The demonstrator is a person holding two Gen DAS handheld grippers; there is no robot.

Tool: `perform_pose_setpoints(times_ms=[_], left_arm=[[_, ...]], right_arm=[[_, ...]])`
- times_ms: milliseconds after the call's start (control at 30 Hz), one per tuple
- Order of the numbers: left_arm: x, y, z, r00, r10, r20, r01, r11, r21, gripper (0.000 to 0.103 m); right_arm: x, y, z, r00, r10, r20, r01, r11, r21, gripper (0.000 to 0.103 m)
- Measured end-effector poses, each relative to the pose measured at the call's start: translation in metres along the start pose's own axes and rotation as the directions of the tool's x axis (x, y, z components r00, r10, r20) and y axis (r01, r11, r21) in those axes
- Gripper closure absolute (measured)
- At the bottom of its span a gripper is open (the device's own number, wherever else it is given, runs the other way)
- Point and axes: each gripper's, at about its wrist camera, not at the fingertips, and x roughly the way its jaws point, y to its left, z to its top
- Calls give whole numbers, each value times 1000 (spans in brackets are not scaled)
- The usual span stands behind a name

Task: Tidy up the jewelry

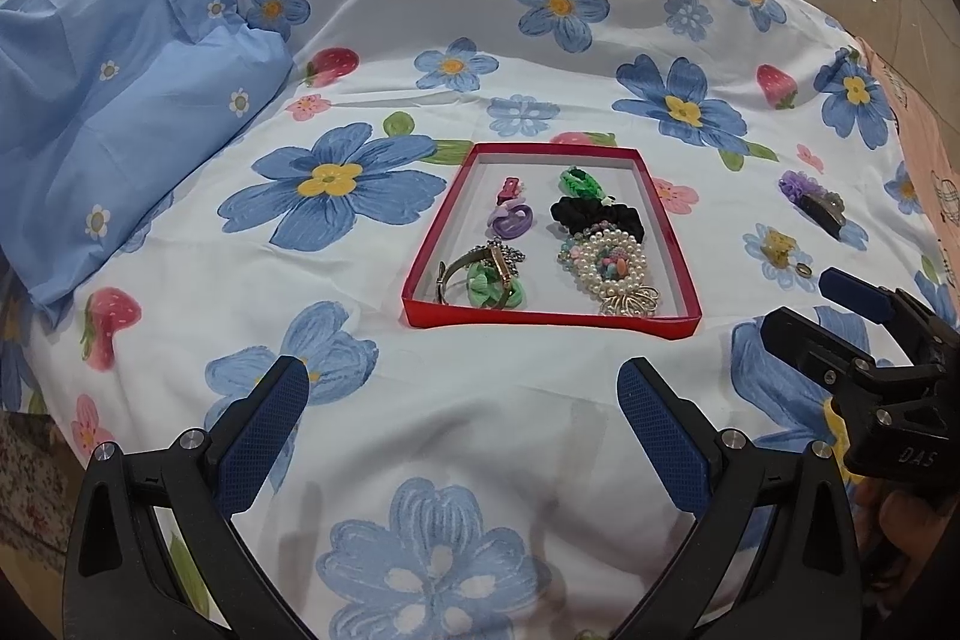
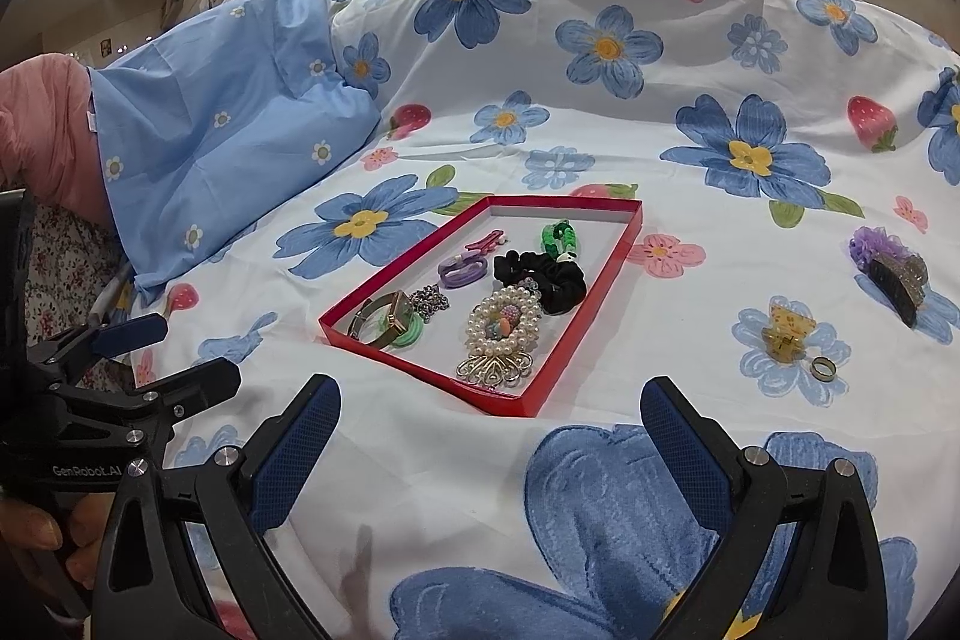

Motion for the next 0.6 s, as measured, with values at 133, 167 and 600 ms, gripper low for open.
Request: perform_pose_setpoints(times_ms=[133, 167, 600], left_arm=[[1, 0, -1, 1000, 2, 0, -2, 1000, 1, 0], [1, 0, -1, 1000, 4, 1, -4, 1000, 3, 0], [2, 0, -1, 1000, -1, -2, 1, 1000, 2, 0]], right_arm=[[0, 3, 0, 1000, 4, -1, -4, 1000, -4, 2], [0, 3, 0, 1000, 5, -1, -5, 1000, -4, 2], [1, 3, 0, 1000, 4, -2, -4, 1000, -6, 2]])
